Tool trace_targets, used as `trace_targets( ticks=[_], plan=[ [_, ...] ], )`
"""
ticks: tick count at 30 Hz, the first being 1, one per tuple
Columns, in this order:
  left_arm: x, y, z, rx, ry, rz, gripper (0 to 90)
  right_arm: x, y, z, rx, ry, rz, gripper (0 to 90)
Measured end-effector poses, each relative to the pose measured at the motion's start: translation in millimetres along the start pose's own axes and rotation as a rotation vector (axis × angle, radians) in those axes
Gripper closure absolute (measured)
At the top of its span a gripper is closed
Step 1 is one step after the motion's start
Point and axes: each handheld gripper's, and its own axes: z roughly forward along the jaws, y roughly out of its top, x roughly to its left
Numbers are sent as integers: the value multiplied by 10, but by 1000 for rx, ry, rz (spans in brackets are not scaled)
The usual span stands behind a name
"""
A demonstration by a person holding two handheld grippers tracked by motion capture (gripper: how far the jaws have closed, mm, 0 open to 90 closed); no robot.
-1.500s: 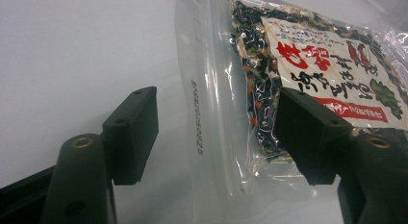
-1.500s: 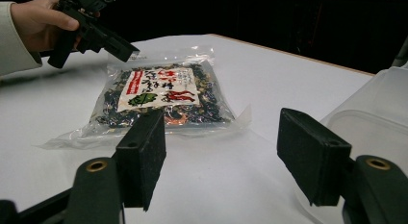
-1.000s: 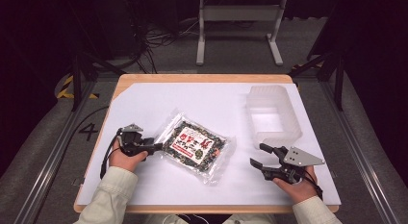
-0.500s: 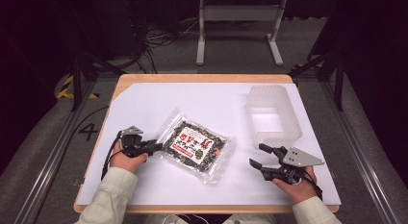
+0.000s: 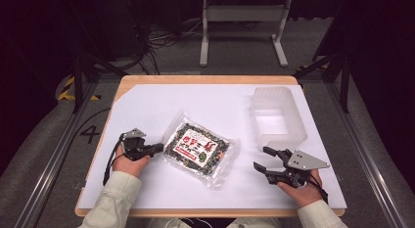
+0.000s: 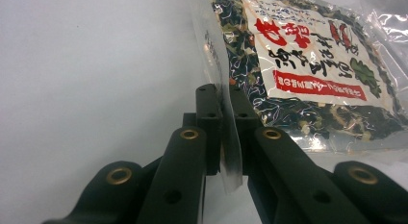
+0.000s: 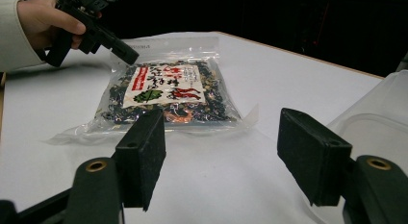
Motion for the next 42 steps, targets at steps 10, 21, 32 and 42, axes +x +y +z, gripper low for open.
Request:
trace_targets(
  ticks=[10, 21, 32, 42],
  plan=[
    [-24, 8, -15, -1, 27, 11, 896, 1, 4, -2, -3, -1, -3, 340],
    [-101, 85, -174, -120, -12, 48, 896, 4, 11, 2, -1, 3, -12, 364],
    [-330, 246, -379, -214, -44, 118, 897, 23, 27, -16, 9, 14, -10, 519],
    [-519, 347, -524, -277, -85, 143, 897, 59, 58, -2, 10, 38, -23, 564]
  ],
)
